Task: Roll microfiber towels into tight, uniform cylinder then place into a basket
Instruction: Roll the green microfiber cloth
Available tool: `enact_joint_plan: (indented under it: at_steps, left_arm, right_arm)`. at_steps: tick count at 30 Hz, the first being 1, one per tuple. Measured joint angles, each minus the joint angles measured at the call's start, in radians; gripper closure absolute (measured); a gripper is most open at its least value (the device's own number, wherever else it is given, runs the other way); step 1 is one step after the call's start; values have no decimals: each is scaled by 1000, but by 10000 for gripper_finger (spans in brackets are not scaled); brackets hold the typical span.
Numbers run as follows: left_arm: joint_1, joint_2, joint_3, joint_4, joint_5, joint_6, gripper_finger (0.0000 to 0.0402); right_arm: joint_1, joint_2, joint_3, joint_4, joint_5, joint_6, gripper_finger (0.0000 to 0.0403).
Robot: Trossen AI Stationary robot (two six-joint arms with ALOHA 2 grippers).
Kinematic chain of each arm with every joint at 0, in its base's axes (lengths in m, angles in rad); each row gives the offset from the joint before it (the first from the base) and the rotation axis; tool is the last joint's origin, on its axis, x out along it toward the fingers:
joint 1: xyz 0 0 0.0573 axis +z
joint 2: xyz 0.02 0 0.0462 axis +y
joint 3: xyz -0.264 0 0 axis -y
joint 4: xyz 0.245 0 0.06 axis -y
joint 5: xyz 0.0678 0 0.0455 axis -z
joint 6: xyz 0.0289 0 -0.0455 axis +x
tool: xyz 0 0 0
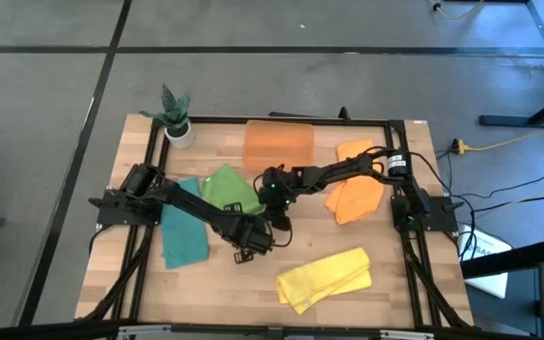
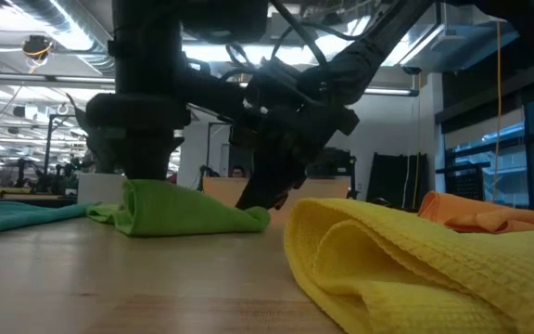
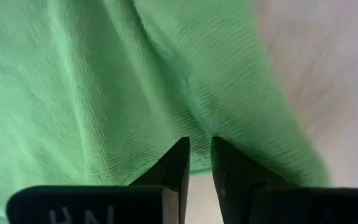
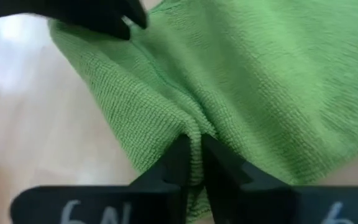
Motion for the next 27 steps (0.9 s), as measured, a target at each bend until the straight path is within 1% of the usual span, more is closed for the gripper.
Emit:
enact_joint_plan:
  at_steps: [10, 14, 22, 27]
  left_arm:
    - [0, 0, 0, 0, 13, 0, 344]
    - [-1, 0, 0, -1, 13, 0, 344]
    - [-2, 0, 0, -18, 8, 0, 344]
    - [-17, -1, 0, -70, -49, -22, 344]
  right_arm:
    - [-3, 1, 0, 26, -20, 1, 290]
    - [-16, -1, 0, 28, -23, 3, 272]
    - [-68, -67, 0, 28, -24, 24, 271]
    - [-76, -115, 0, 14, -6, -31, 273]
